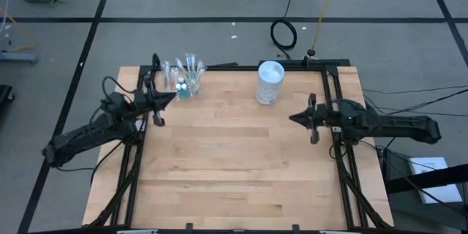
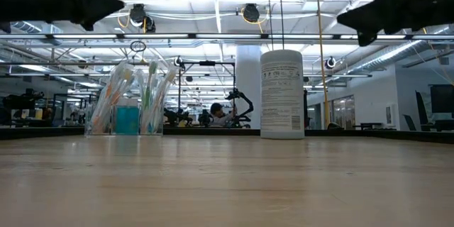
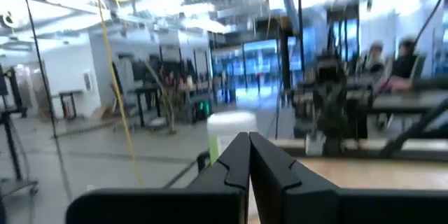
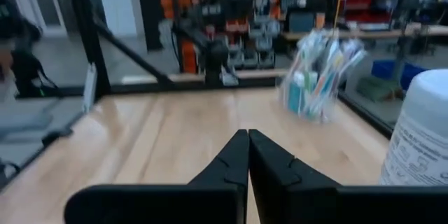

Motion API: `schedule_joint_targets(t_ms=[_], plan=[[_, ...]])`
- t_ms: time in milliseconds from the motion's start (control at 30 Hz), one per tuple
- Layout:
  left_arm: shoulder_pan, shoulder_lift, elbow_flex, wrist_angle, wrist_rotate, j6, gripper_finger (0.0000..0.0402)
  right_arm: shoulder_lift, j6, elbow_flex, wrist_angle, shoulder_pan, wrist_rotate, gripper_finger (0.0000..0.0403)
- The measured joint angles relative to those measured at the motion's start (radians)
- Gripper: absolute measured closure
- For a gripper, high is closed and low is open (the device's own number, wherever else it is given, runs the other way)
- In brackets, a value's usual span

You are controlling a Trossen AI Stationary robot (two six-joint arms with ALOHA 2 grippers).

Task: Pick & Place toothbrushing station
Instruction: Return to Home Position

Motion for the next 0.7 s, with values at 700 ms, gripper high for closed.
schedule_joint_targets(t_ms=[700], plan=[[0.000, -0.031, -0.163, 0.156, 0.097, -0.102, 0.0385, -0.307, 0.060, -0.234, 0.063, 0.000, -0.054, 0.0403]])
